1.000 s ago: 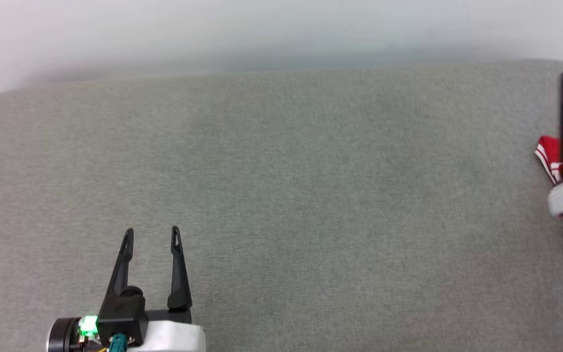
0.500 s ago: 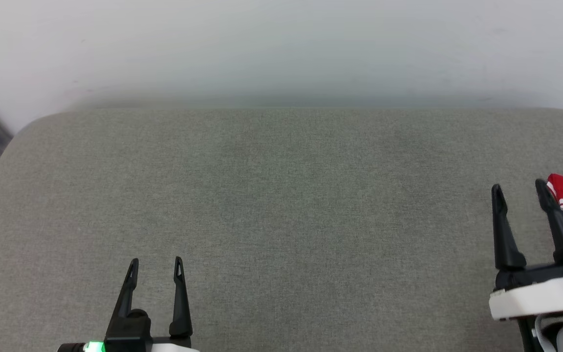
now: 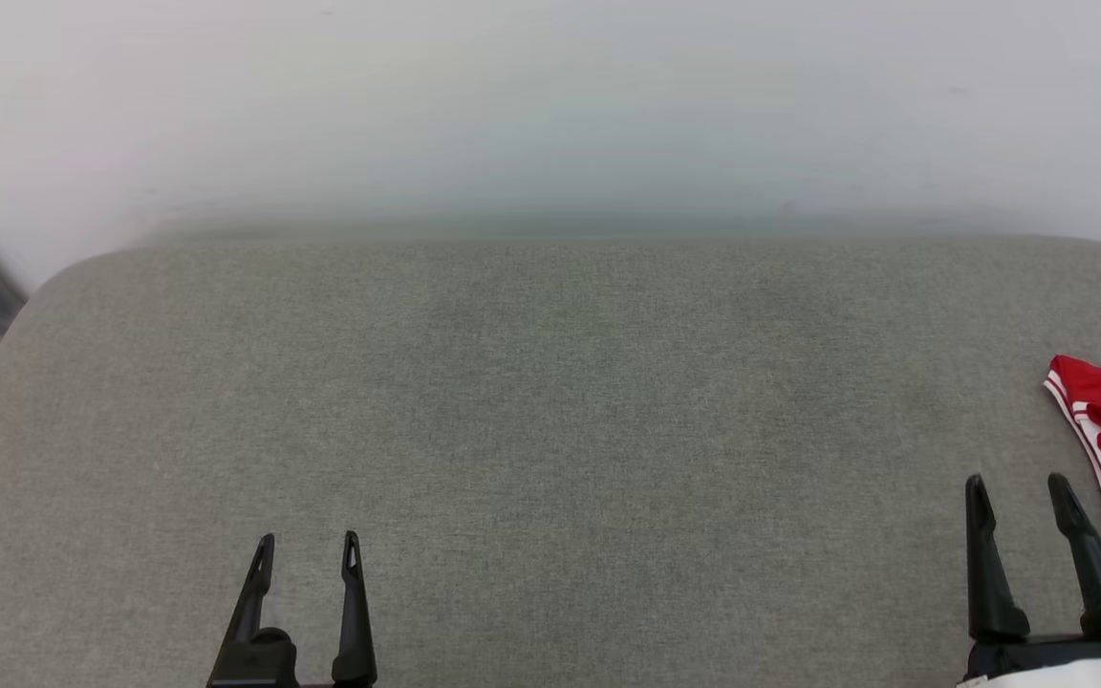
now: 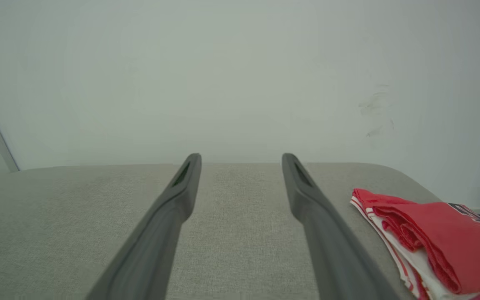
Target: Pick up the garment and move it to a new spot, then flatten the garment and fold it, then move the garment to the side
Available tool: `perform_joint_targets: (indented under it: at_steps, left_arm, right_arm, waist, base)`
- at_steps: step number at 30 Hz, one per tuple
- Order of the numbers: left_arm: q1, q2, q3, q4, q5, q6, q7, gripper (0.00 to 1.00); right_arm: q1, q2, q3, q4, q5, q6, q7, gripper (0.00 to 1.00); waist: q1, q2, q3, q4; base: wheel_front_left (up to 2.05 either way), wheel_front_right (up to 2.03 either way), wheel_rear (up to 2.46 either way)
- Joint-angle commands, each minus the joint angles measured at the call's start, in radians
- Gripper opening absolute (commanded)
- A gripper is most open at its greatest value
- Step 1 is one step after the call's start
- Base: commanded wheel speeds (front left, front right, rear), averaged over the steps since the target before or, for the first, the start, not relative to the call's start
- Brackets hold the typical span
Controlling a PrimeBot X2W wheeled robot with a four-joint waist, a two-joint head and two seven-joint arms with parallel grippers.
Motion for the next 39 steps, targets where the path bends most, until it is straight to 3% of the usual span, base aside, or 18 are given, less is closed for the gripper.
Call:
perform_joint_targets:
  at_steps: [1,19,20,26,39]
  left_arm:
    - [0.012,-0.001,0.003,0.001,-0.005,0.003,-0.002,1.0]
    - [0.025,-0.004,0.022,-0.003,-0.007,-0.019,-0.002,1.0]
    - [0.018,-0.003,0.02,-0.002,-0.007,-0.019,0.0,0.0]
    - [0.022,-0.003,0.018,0.037,-0.028,-0.02,0.007,0.0]
    - [-0.032,0.013,0.033,0.076,-0.322,-0.064,0.054,0.0]
  right_arm:
    - [0.024,0.009,-0.002,-0.007,-0.008,-0.001,-0.001,1.0]
    - [0.055,0.024,0.016,-0.008,0.012,0.0,-0.001,1.0]
    - [0.058,0.02,0.016,-0.008,0.01,0.0,0.0,0.0]
    - [0.061,0.019,0.02,0.037,0.031,0.0,0.004,0.0]
    - [0.007,0.004,0.033,0.08,0.302,0.0,0.054,0.0]
  waist:
    - [0.0001,0.0,-0.003,-0.002]
    - [0.0001,0.0,-0.01,-0.01]
    - [0.0001,0.0,-0.01,-0.01]
    - [0.0001,0.0,-0.009,-0.01]
    - [0.0001,0.0,-0.007,-0.014]
  base:
    - [0.0,0.0,0.0]
    - [0.0,0.0,0.0]
    - [0.0,0.0,0.0]
    - [0.0,0.0,0.0]
    - [0.0,0.0,0.0]
